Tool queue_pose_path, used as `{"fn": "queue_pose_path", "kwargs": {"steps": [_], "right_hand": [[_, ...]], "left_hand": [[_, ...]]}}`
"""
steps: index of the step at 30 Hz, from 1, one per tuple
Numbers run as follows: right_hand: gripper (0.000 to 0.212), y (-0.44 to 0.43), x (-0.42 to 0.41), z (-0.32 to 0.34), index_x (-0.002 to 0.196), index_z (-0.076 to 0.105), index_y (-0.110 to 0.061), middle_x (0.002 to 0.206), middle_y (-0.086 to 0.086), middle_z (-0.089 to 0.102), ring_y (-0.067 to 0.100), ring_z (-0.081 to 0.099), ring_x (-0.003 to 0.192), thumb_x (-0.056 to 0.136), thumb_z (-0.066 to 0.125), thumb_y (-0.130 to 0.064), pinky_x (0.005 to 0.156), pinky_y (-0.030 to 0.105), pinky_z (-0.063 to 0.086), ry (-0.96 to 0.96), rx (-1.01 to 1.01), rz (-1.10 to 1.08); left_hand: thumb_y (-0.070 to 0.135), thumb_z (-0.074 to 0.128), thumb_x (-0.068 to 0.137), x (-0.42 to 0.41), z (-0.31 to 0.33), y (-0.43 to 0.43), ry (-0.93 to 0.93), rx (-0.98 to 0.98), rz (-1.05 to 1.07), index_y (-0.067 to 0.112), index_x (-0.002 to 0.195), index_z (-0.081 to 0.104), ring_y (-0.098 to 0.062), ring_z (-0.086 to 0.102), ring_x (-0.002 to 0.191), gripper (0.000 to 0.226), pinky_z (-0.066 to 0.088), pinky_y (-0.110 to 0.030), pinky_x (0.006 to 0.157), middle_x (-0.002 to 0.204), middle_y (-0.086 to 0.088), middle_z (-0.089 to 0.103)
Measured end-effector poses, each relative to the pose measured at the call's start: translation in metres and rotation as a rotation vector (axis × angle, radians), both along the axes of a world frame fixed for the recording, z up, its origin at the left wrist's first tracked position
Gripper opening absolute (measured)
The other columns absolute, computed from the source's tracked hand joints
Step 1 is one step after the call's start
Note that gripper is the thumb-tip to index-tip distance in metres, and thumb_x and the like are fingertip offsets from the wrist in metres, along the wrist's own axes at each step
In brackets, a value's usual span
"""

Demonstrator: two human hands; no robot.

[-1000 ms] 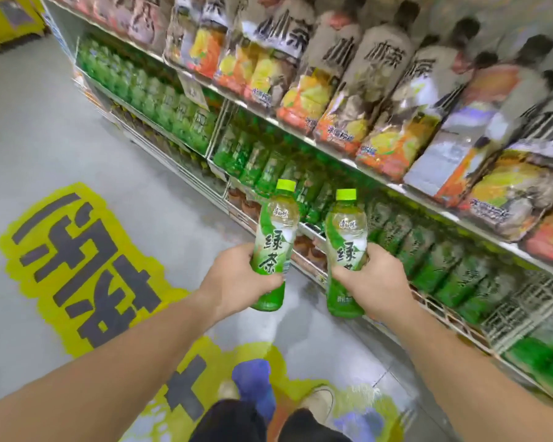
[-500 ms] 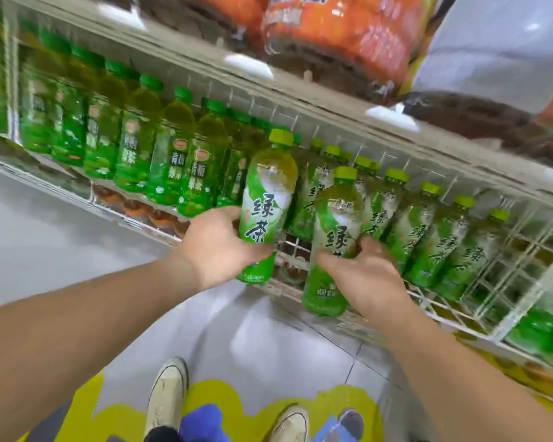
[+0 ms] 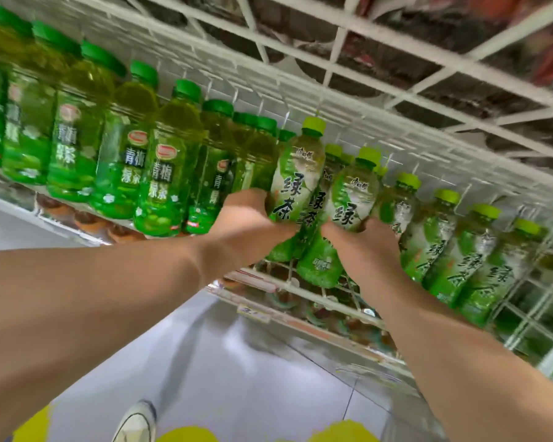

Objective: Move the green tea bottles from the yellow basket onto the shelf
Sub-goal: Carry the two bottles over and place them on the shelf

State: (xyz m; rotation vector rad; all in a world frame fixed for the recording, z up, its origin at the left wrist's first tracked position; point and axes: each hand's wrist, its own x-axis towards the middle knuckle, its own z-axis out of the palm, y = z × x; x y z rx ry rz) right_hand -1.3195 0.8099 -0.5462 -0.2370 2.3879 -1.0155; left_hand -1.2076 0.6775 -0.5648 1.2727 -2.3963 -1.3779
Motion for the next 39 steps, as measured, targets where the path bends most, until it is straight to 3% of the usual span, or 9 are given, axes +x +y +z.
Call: {"fn": "queue_pose_path", "kwargs": {"steps": [5,8,11,14,20,27,33,35,39], "right_hand": [[0.03,-0.004,0.0,-0.017,0.079,0.049,-0.014,0.06,-0.003,0.049,0.0,0.042,0.029,0.08,0.077,-0.025,0.028,0.015,0.026,0.043,-0.024,-0.014],[0.03,-0.005,-0.001,-0.02,0.092,0.054,-0.012,0.072,-0.001,0.056,0.001,0.051,0.044,0.078,0.079,-0.022,0.03,0.011,0.028,0.092,-0.063,0.006],[0.044,-0.005,0.0,-0.024,0.103,0.051,-0.014,0.084,0.001,0.059,0.009,0.055,0.059,0.074,0.082,-0.025,0.034,0.011,0.033,0.165,-0.083,0.014],[0.041,-0.005,0.0,-0.03,0.1,0.052,-0.015,0.083,0.001,0.06,0.012,0.056,0.06,0.074,0.082,-0.026,0.039,0.016,0.037,0.19,-0.103,0.017],[0.035,-0.006,0.001,-0.04,0.095,0.053,-0.017,0.084,-0.001,0.06,0.014,0.061,0.066,0.076,0.08,-0.028,0.045,0.018,0.039,0.248,-0.116,0.037],[0.043,-0.002,0.0,-0.049,0.107,0.047,-0.019,0.094,0.002,0.057,0.027,0.063,0.08,0.08,0.073,-0.041,0.059,0.037,0.051,0.249,-0.073,0.126],[0.055,0.008,-0.003,-0.033,0.107,0.042,-0.023,0.091,0.004,0.061,0.026,0.064,0.072,0.078,0.066,-0.062,0.052,0.034,0.044,0.212,0.168,0.235],[0.067,0.014,-0.003,-0.026,0.116,0.041,-0.019,0.102,0.007,0.06,0.028,0.064,0.086,0.077,0.063,-0.069,0.059,0.036,0.047,0.256,0.337,0.339],[0.092,0.022,0.006,-0.011,0.143,0.031,-0.016,0.142,0.008,0.042,0.03,0.044,0.129,0.078,0.058,-0.075,0.102,0.046,0.044,0.366,0.532,0.524]], "left_hand": [[0.033,0.078,0.084,-0.001,-0.015,0.015,0.021,0.007,0.056,0.017,0.096,0.057,-0.002,0.052,0.056,0.029,0.034,-0.008,0.038,0.076,0.005,0.06],[0.028,0.077,0.087,-0.001,-0.021,0.022,0.081,0.053,0.101,0.022,0.11,0.036,-0.003,0.055,0.056,0.047,0.036,-0.01,0.037,0.082,0.004,0.06],[0.036,0.076,0.087,-0.005,-0.022,0.021,0.024,-0.031,0.059,0.018,0.109,0.044,-0.008,0.061,0.063,0.043,0.04,-0.013,0.04,0.089,0.0,0.064],[0.037,0.077,0.086,-0.005,-0.022,0.017,-0.002,-0.144,0.006,0.015,0.111,0.057,-0.011,0.063,0.07,0.039,0.054,-0.023,0.059,0.094,-0.001,0.066],[0.043,0.072,0.088,-0.001,-0.025,0.019,-0.08,-0.373,-0.089,0.012,0.107,0.066,-0.016,0.06,0.08,0.036,0.053,-0.026,0.075,0.1,-0.001,0.064],[0.043,0.075,0.086,-0.003,-0.019,0.013,-0.13,-0.408,-0.094,0.006,0.118,0.056,-0.015,0.046,0.085,0.052,0.037,-0.021,0.074,0.11,-0.009,0.06],[0.036,0.072,0.089,0.008,-0.001,0.011,-0.169,-0.38,-0.214,0.011,0.131,0.048,-0.024,0.059,0.097,0.054,0.053,-0.033,0.082,0.124,-0.008,0.054],[0.036,0.07,0.09,0.016,0.007,0.013,-0.243,-0.434,-0.29,0.015,0.137,0.044,-0.028,0.063,0.101,0.058,0.056,-0.038,0.08,0.134,-0.007,0.049],[0.042,0.075,0.082,0.036,0.015,0.017,-0.235,-0.541,-0.434,0.015,0.138,0.045,-0.03,0.055,0.116,0.069,0.05,-0.04,0.089,0.133,-0.006,0.049]]}}
